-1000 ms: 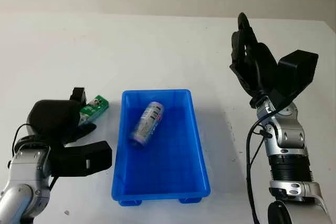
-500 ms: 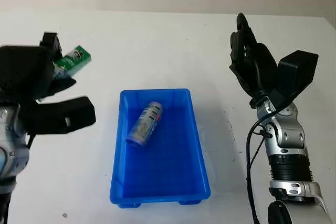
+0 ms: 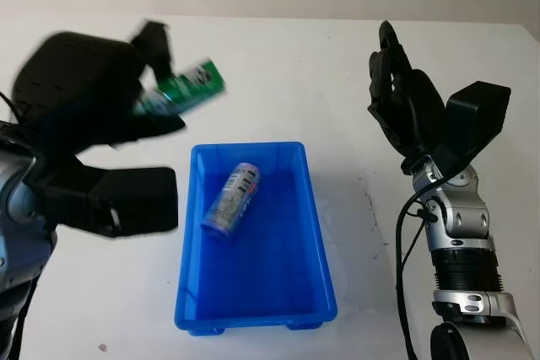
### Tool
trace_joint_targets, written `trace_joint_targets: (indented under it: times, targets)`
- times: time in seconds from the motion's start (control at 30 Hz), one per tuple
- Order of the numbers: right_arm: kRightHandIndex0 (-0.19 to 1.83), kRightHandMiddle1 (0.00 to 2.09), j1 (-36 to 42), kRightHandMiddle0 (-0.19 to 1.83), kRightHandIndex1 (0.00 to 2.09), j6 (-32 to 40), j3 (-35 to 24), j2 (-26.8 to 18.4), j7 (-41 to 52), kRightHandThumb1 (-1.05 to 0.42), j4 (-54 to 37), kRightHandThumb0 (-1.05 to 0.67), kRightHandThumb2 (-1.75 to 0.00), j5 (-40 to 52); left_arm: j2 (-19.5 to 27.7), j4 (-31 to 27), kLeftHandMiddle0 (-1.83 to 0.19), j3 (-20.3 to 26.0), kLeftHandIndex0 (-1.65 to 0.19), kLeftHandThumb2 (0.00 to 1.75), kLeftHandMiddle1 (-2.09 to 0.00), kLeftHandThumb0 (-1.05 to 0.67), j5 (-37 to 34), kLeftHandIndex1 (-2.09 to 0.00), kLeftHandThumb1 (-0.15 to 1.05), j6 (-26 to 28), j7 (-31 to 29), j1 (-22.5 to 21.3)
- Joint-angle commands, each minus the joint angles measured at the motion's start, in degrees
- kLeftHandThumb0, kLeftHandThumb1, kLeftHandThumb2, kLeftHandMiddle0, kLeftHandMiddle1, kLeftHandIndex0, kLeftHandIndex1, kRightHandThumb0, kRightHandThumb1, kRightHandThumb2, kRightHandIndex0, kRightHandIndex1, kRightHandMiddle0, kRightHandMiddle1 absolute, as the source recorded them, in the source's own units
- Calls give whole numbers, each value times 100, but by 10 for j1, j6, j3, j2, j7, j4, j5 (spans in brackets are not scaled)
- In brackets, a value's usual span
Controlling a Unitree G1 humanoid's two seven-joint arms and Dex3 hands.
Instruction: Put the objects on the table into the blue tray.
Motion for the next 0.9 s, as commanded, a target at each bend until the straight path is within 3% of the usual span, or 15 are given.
trace_joint_targets:
  times: [0.0, 0.23, 0.57, 0.77, 0.87]
  targets:
    - [-19, 0, 3, -19, 0, 2, 1, -2, -2, -105, -10, -74, -75, 2, -5, -27, -60, -8, -28, 25, -208, -41, -16, -201, 105, 10, -25, -24]
    - [-19, 0, 5, -19, 0, -2, 2, -1, 1, -105, -7, -73, -76, 4, -6, -56, -73, -27, -33, 25, -209, -41, -89, -208, 105, 19, -84, -46]
    - [-19, 0, 7, -19, 0, -3, 2, -2, 4, -105, -7, -73, -77, 6, -2, -78, -86, -56, -39, 22, -209, -44, -154, -209, 105, -19, -95, -19]
    - [-19, 0, 9, -19, 0, -4, 2, 0, 5, -105, -8, -73, -76, 6, -11, -85, -93, -80, -37, 16, -209, -43, -184, -209, 105, -13, -100, -13]
    - [-19, 0, 10, -19, 0, 0, 3, 1, 2, -105, -13, -73, -76, 6, -13, -84, -93, -88, -32, 9, -209, -39, -199, -195, 105, -9, -101, -9]
